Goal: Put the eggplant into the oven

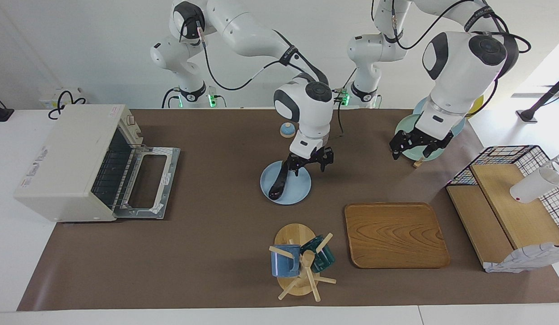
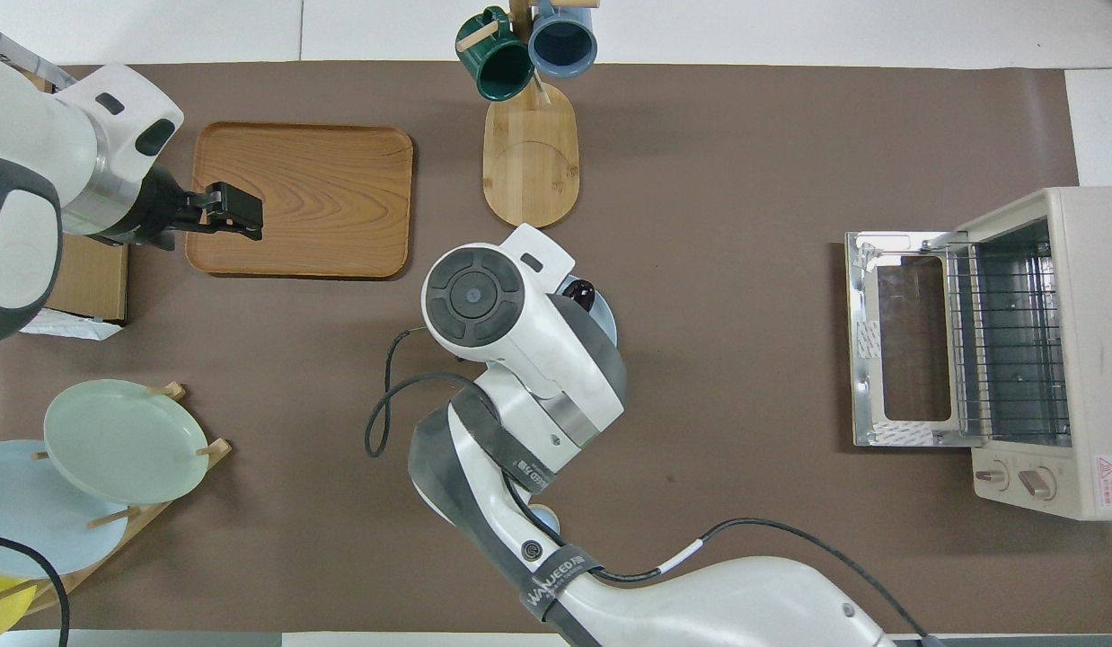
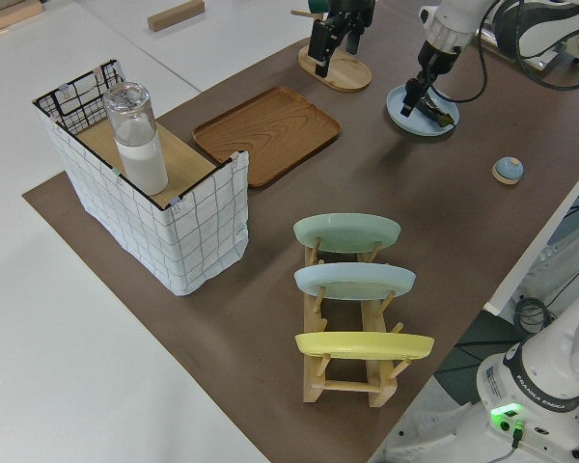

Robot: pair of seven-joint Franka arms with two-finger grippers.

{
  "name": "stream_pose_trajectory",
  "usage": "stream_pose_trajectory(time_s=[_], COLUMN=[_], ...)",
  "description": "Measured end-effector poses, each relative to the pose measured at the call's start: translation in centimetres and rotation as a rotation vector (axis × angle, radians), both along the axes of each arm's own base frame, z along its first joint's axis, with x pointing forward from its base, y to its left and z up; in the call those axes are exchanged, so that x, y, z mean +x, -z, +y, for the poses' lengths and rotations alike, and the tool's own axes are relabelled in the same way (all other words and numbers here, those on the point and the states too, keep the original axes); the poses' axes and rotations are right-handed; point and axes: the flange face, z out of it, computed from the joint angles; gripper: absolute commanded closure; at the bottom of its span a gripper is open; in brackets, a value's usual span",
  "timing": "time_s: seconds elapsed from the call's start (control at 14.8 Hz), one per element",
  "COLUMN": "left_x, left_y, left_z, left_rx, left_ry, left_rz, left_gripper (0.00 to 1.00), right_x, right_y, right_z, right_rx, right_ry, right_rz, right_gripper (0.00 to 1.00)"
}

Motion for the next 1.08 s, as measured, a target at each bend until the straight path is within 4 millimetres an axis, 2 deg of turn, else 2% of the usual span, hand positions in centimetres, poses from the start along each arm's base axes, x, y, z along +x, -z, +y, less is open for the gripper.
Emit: stream_pose_trajectory(time_s=[0.07, 0.2, 0.41, 0.54, 0.61, 0.68, 0.74, 1.08], left_x=[-0.5, -1.4, -1.7, -1.8, -1.9, -2.0, -2.1, -3.6], left_y=[-0.1, 0.0, 0.0, -0.4, -0.8, -1.3, -1.9, -2.9], left_z=[0.1, 0.1, -0.1, -0.2, -0.2, -0.1, -0.1, 0.4], left_rx=[0.003, 0.007, 0.008, 0.008, 0.008, 0.008, 0.01, 0.024], left_ry=[0.008, 0.014, 0.022, 0.026, 0.027, 0.029, 0.03, 0.099], left_rz=[0.001, 0.008, 0.008, 0.003, 0.003, 0.004, 0.009, 0.074], left_gripper=[0.0, 0.0, 0.0, 0.0, 0.0, 0.0, 0.0, 0.0], right_x=[-0.2, -0.3, -0.6, -1.3, -1.5, -1.6, -1.6, -1.8], right_y=[0.9, 2.5, 4.1, 5.1, 5.5, 5.4, 5.4, 4.4], right_z=[0.1, -0.1, -0.5, -0.5, -0.5, -0.5, -0.6, -0.8], right_rx=[0.002, 0.007, 0.003, -0.004, -0.007, -0.006, -0.004, -0.079], right_ry=[-0.008, -0.014, -0.018, -0.027, -0.032, -0.036, -0.036, -0.083], right_rz=[-0.012, -0.028, -0.029, -0.024, -0.025, -0.034, -0.035, -0.044], right_gripper=[0.07, 0.29, 0.45, 0.49, 0.58, 0.76, 1.0, 1.0])
